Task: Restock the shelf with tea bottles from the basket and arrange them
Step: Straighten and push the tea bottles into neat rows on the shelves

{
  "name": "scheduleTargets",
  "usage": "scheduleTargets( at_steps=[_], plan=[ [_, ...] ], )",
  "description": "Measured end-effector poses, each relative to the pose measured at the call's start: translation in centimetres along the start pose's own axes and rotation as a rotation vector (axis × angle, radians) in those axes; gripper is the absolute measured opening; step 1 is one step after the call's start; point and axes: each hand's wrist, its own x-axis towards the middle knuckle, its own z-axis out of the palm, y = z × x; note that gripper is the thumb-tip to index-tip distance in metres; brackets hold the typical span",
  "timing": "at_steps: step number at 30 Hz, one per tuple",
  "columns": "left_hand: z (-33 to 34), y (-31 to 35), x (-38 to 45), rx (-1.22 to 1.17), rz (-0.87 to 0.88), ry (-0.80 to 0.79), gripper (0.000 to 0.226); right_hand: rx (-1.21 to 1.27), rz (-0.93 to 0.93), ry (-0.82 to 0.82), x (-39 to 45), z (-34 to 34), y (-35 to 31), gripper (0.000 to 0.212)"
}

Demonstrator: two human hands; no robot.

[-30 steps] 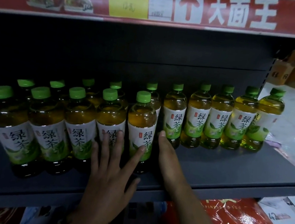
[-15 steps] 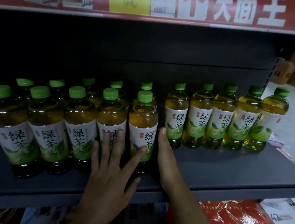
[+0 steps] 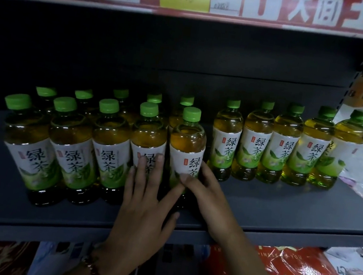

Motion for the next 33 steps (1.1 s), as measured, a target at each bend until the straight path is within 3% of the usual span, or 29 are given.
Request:
scheduleTargets(
  at_steps=[4, 12, 20, 22, 28, 33],
  plan=[
    [-0.1, 0.2, 0.0, -0.009, -0.011, -0.009, 0.086, -0.006, -0.013, 0.004, 0.0, 0.1, -0.3, 0.048],
    [0.1, 0.0, 0.0, 0.005, -0.022, -0.022, 0.082, -0.033, -0.032, -0.038, 0.3, 0.6, -0.4, 0.041],
    [-0.1, 0.4, -0.1, 0.032, -0.049, -0.054, 0.078, -0.142, -0.011, -0.043, -0.7, 0.2, -0.8, 0.054],
    [-0.5, 0.8, -0.1, 0.032, -0.049, -0.037, 0.077, -0.257, -0.019, -0.006, -1.6, -0.1, -1.1, 0.058],
    [-1.8, 2.2, -0.7, 0.019, -0.015, -0.032, 0.066, -1.006, -0.153, 0.049, -4.8, -2.5, -2.6, 0.063],
    [-2.4, 4.1, -1.1, 0.014, 0.016, -0.096, 0.067, -1.241, -0.077, 0.059, -8.0, -4.0, -3.6, 0.07]
  ],
)
